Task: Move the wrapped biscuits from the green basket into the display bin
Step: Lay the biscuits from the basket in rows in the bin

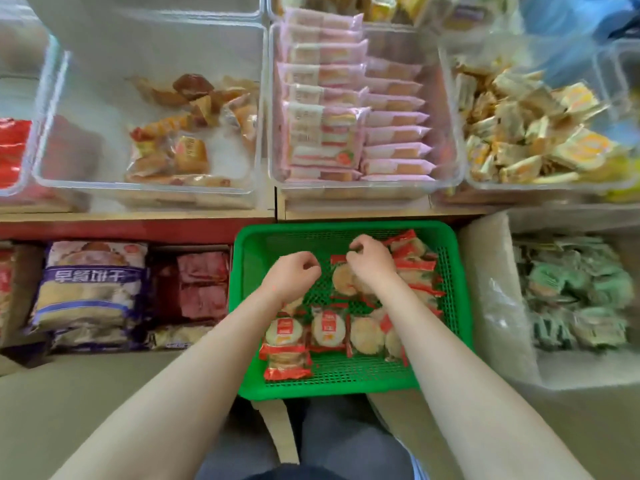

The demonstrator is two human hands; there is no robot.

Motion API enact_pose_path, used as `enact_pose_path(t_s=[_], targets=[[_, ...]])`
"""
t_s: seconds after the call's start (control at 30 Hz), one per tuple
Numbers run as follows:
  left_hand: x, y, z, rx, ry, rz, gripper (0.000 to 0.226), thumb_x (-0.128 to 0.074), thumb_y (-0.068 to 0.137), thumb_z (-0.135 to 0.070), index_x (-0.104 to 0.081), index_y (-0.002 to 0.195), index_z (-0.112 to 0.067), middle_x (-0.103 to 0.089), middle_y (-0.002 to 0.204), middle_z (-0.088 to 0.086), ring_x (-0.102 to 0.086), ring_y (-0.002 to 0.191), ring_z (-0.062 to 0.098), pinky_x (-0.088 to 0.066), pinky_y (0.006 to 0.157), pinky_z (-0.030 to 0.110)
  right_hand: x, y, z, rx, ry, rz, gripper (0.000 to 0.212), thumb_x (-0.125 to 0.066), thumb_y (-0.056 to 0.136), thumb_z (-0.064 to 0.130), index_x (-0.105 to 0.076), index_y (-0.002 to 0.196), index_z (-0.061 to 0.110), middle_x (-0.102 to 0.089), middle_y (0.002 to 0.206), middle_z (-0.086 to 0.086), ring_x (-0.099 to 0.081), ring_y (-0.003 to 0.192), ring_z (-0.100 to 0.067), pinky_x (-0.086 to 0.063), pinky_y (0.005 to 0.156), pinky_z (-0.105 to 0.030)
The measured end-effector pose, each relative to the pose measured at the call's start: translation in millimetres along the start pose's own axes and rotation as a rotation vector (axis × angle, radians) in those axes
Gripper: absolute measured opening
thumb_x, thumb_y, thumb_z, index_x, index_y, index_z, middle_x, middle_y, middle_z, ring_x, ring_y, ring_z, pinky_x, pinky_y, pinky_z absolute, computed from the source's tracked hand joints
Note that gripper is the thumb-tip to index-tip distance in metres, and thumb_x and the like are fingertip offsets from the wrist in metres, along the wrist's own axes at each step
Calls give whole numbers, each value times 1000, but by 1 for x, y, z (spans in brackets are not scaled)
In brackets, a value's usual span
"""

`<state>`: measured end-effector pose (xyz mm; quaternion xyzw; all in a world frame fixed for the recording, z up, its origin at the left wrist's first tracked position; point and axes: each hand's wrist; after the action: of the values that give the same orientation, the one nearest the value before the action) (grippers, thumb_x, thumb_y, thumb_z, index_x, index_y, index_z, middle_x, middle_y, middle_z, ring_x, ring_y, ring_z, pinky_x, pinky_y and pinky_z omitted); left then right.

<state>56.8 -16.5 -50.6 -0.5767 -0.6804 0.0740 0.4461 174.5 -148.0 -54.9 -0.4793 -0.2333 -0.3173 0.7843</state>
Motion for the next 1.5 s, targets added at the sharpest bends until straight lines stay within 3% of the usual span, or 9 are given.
enact_pose_path(t_s=[0.1, 0.37, 0.5, 0.63, 0.8, 0.93, 1.03, 1.27, 1.5], targets=[[-29, 12, 0, 93, -28, 78, 26, -51, 91, -26, -68, 109, -21, -68, 109, 0, -61, 100, 20, -46, 85, 27, -9, 12, -41, -96, -130, 103, 55, -53, 95, 27, -36, 147, 24, -36, 144, -20, -50, 120, -39, -47, 89, -37], [-64, 31, 3, 399, -351, 142, 28, -54, 96, -23, -61, 119, -9, -62, 103, 10, -65, 80, 24, -55, 75, 38, -27, 19, -70, -68, -342, 241, 110, -77, 69, 61, -13, 153, 33, -25, 149, -15, -32, 134, -40, -41, 102, -46], [-73, 31, 7, 481, -451, 154, 31, -53, 97, -24, -57, 122, -6, -61, 91, 8, -59, 60, 17, -47, 53, 28, -35, 15, -69, 13, -435, 119, 84, -67, 86, 44, -16, 151, 27, -34, 146, -14, -41, 127, -37, -47, 87, -44], [-77, 31, 6, 507, -563, 141, 33, -54, 98, -25, -55, 122, -4, -61, 86, 5, -60, 66, 20, -51, 65, 36, -18, 10, -53, -113, 107, 35, 57, -58, 90, 30, -26, 136, 18, -57, 102, -2, -61, 81, -23, -44, 55, -30], [-76, 22, 1, 469, -962, 120, 49, -63, 91, -41, -51, 131, -15, -62, 118, 6, -67, 99, 24, -57, 76, 38, -2, 3, -38, -227, 712, 128, 47, -65, 91, 31, -52, 133, 16, -56, 119, 6, -53, 119, -20, -41, 88, -31], [-73, 17, 5, 464, -1079, 102, 62, -72, 86, -30, -43, 138, -13, -64, 122, 6, -69, 100, 22, -58, 77, 35, 2, -2, -40, -157, 551, 340, 38, -58, 95, 47, -62, 119, 18, -54, 100, 10, -53, 92, -10, -41, 80, -26], [-70, 15, 11, 497, -1065, -54, 53, -71, 88, -19, -45, 134, -10, -68, 117, 10, -70, 90, 22, -56, 67, 30, -6, 5, -51, -162, 436, 193, 37, -50, 98, 45, -59, 107, 10, -60, 99, -1, -56, 85, -17, -48, 74, -33], [-73, 12, 33, 522, -945, -234, 43, -70, 87, -16, -50, 125, -10, -66, 115, 12, -67, 99, 29, -57, 73, 36, -28, 11, -68, -288, 346, 166, 41, -55, 96, 25, -39, 133, 16, -58, 109, -10, -53, 65, -17, -40, 52, -30], [-65, 11, 45, 473, -925, -343, 38, -71, 84, -10, -57, 119, -6, -66, 98, 12, -64, 78, 29, -55, 65, 33, -58, 15, -56, -313, 133, 64, 84, -74, 83, 41, -29, 146, 8, -41, 143, -15, -50, 124, -35, -51, 94, -46]])
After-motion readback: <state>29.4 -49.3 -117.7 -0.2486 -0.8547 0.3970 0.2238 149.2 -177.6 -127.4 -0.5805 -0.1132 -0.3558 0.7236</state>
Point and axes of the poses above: each hand's wrist, its own y-axis towards the middle knuckle, its own x-axis out of the back of the hand, z = x × y
